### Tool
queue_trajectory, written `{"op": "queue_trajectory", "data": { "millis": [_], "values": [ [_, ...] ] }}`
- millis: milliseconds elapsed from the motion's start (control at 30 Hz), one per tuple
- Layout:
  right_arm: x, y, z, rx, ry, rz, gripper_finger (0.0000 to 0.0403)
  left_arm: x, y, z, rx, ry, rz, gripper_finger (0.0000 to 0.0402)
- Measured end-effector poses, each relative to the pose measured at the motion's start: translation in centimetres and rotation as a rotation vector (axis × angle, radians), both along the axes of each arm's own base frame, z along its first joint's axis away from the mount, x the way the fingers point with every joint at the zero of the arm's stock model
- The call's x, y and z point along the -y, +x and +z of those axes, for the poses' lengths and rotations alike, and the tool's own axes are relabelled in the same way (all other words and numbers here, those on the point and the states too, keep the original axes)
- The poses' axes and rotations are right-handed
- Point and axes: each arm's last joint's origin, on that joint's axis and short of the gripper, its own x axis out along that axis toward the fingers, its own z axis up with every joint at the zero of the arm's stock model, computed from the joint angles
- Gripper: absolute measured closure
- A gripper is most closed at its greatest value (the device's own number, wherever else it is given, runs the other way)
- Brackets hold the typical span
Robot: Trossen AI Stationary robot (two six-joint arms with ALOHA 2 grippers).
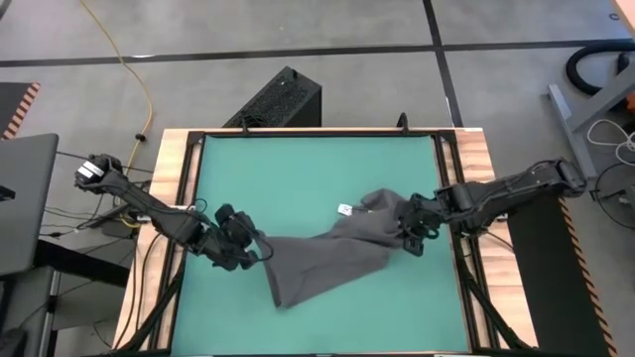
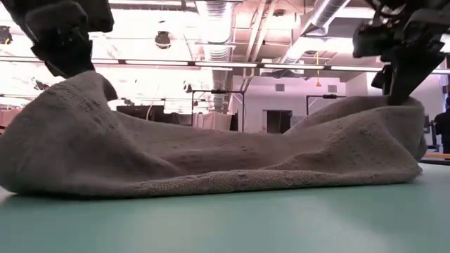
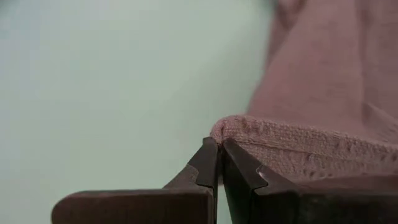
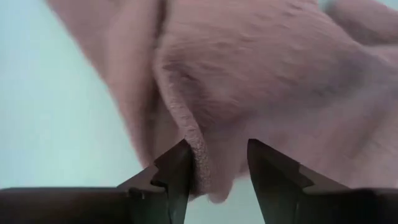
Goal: Roll towel
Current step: Roll the gray towel
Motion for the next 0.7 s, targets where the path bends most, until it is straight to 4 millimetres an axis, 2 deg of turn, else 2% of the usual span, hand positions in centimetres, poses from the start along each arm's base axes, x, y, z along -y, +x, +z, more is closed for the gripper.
{"op": "queue_trajectory", "data": {
  "millis": [200,300,400,500,567,700],
  "values": [
    [1.6,-0.1,0.2,-0.016,-0.045,-0.016,0.0233,-1.7,-0.5,0.8,0.049,0.174,0.233,0.0401],
    [2.4,0.1,1.7,0.042,-0.124,-0.010,0.0238,-2.5,0.1,2.0,0.081,0.268,0.266,0.0401],
    [3.6,0.4,4.0,0.131,-0.313,-0.073,0.0244,-3.5,0.9,3.7,0.092,0.374,0.291,0.0401],
    [4.9,0.8,6.7,0.270,-0.515,-0.186,0.0253,-4.6,2.0,5.9,0.107,0.457,0.309,0.0401],
    [5.5,1.1,8.4,0.370,-0.590,-0.214,0.0259,-5.2,2.8,7.7,0.116,0.511,0.302,0.0401],
    [6.3,1.1,10.0,0.444,-0.580,-0.187,0.0269,-6.5,4.2,12.3,0.129,0.606,0.256,0.0402]
  ]
}}
